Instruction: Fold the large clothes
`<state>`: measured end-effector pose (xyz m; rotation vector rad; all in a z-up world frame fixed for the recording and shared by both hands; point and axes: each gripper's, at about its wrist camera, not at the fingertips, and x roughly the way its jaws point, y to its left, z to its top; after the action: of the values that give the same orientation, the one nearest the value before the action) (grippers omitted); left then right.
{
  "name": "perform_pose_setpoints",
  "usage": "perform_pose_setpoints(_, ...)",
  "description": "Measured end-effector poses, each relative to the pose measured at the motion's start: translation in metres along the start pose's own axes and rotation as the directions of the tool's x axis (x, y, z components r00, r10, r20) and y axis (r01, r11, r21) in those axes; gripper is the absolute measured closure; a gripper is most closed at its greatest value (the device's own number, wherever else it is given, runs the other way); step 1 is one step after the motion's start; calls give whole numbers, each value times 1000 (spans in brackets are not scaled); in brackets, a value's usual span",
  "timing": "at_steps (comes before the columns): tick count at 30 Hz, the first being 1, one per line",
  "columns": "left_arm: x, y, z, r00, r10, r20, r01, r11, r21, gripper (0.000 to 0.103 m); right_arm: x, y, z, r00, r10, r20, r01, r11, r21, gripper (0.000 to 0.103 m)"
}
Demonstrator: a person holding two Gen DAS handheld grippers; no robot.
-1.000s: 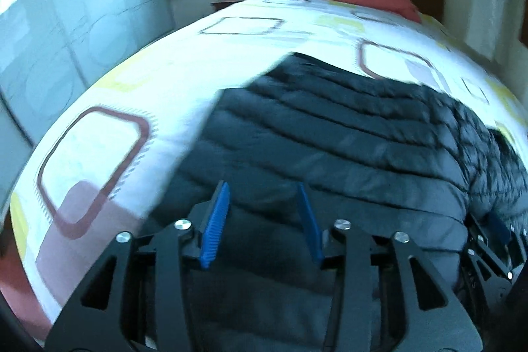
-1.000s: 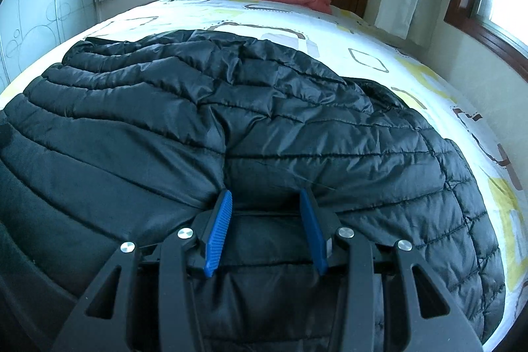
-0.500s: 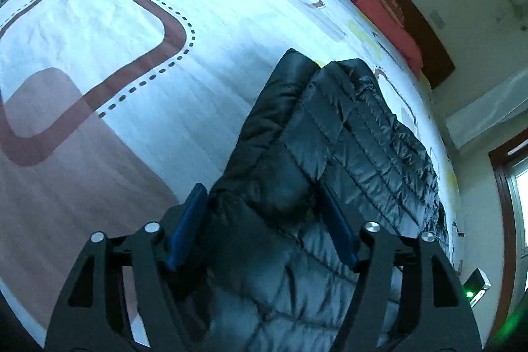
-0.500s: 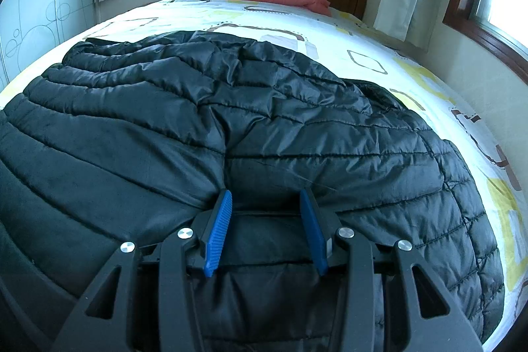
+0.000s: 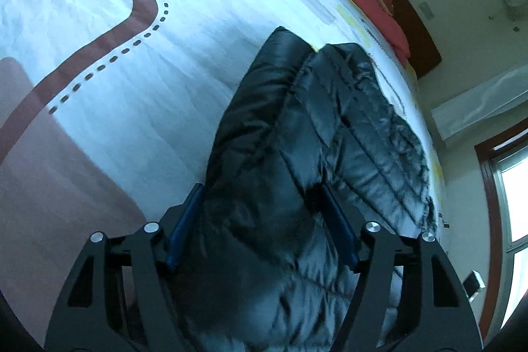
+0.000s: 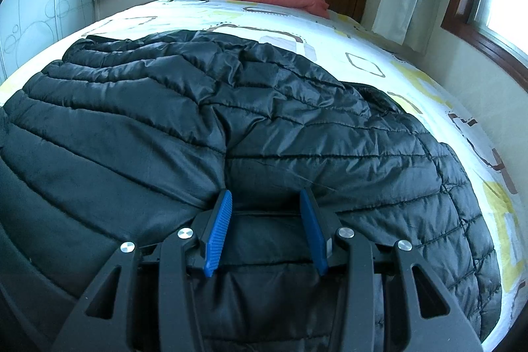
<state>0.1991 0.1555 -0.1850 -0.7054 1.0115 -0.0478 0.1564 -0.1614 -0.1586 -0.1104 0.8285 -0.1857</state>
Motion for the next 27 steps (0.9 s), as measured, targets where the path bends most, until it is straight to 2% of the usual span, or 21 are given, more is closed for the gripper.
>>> perform_pose_setpoints(2, 5, 1, 4, 1000, -12, -7, 12, 1000, -19, 28, 0, 0, 0, 1000, -5, 1, 5, 1000, -1, 60)
perform_pose_setpoints(6, -6, -11, 1, 998, -66, -2, 66, 998, -5, 63, 2, 0, 1, 1000, -15, 2, 15, 1000, -4, 60)
perform_pose_setpoints(8, -13, -22, -2, 998, -43, 41, 40, 996, 77, 65, 2, 3, 0, 1000, -22, 3, 22, 1000, -8, 60)
perform_pose_setpoints(9, -9, -25, -3, 999, -8, 54, 1, 992, 126, 62, 2, 4, 1, 1000, -25, 3, 25, 1000, -10, 60)
perform_pose_setpoints(10, -3, -22, -4, 999, 5, 46, -11, 992, 125, 58, 3, 5, 1, 1000, -29, 4, 29, 1000, -13, 60)
perform_pose_setpoints(11, 1, -16, -4, 999, -7, 40, 4, 996, 85, 56, 3, 5, 1, 1000, -30, 5, 30, 999, -13, 60)
perform_pose_setpoints(12, 0, -15, -4, 999, -20, 42, 17, 998, 61, 58, 3, 5, 1, 1000, -30, 5, 30, 999, -12, 60)
perform_pose_setpoints(13, -4, -20, -5, 999, -16, 51, 12, 996, 84, 61, 3, 5, 1, 1000, -30, 4, 30, 999, -11, 60)
perform_pose_setpoints(15, -12, -30, -9, 997, -5, 72, -5, 991, 136, 75, 4, 4, 1, 1000, -30, 3, 30, 999, -12, 60)
perform_pose_setpoints(17, -25, -41, -13, 994, 7, 108, -27, 982, 185, 79, 3, 5, 1, 1000, -28, 3, 28, 1000, -10, 60)
perform_pose_setpoints(23, -56, -80, -22, 980, 0, 198, -59, 955, 290, 83, -2, -6, 5, 1000, 2, -6, -2, 999, 35, 60)
perform_pose_setpoints(27, -67, -109, -28, 974, -2, 226, -81, 931, 357, 83, -12, -32, 7, 1000, -19, 8, 18, 997, 74, 60)
